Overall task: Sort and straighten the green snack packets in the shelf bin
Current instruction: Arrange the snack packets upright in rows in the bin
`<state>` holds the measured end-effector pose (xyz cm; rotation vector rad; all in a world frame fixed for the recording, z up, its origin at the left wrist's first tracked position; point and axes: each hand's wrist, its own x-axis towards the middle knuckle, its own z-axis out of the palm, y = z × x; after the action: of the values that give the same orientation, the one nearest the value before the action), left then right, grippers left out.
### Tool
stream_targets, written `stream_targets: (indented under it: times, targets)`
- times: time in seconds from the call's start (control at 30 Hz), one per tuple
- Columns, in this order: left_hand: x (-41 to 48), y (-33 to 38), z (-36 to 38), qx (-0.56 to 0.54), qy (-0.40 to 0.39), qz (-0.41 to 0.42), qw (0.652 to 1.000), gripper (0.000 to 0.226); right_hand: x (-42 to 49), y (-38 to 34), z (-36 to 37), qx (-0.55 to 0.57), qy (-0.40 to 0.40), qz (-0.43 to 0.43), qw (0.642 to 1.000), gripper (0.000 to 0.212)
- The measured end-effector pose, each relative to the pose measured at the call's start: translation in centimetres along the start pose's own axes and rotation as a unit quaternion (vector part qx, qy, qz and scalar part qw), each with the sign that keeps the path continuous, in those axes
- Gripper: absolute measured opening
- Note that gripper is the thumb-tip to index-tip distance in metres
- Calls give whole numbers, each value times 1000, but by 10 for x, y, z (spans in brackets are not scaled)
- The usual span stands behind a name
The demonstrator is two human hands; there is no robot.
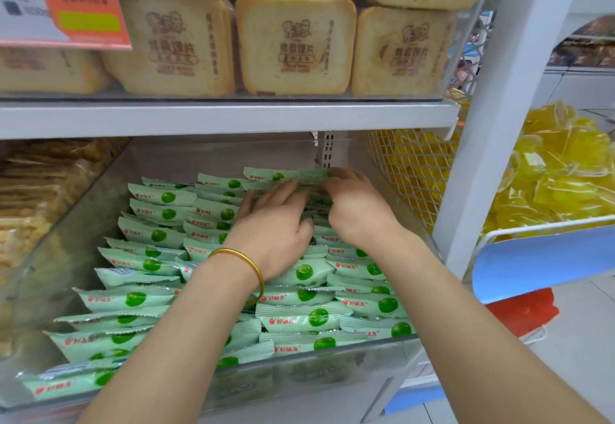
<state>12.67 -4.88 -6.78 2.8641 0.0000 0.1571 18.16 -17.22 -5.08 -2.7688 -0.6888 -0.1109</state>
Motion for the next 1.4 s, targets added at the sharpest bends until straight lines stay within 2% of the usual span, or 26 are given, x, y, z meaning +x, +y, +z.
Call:
stream_targets:
  times: [0.2,0.33,0.47,0.53,0.6,0.67,0.73,0.87,0.97,1.07,1.17,1.3,1.4]
  targets:
    - [3,1,-1,31,-60,-27,997,57,3,-1,3,-16,-53,46,997,33]
    - [5,0,1,41,-69,-26,996,56,1,1,1,42,-22,59,997,34]
    - [4,0,2,35,-56,-24,998,55,-12,2,-1,62,34,20,997,41]
    - [4,-2,3,4,-25,-21,999,56,-21,4,-4,55,85,-3,995,48]
    - [1,-2,0,-71,40,-15,997,60,-32,5,-9,53,122,-31,991,52]
    - [-4,2,-5,-162,112,3,980,66,-42,8,-12,56,139,-63,987,53]
    - [-10,6,-10,-226,151,26,962,71,-51,9,-15,61,154,-97,981,51]
    - [-23,13,-16,-282,169,59,943,72,-67,8,-26,97,182,-153,966,59]
    - [-32,16,-22,-297,200,90,929,62,-77,6,-29,127,171,-199,956,63]
    - [-40,14,-24,-306,219,97,921,50,-82,6,-26,155,186,-203,949,61]
    - [-49,14,-27,-384,231,81,890,43,-82,6,-21,188,219,-182,940,55]
    - [-59,16,-32,-468,231,57,851,49,-83,-4,-21,372,118,-133,911,52]
    - [-62,12,-33,-478,212,58,850,38,-81,-6,-18,410,75,-136,899,54]
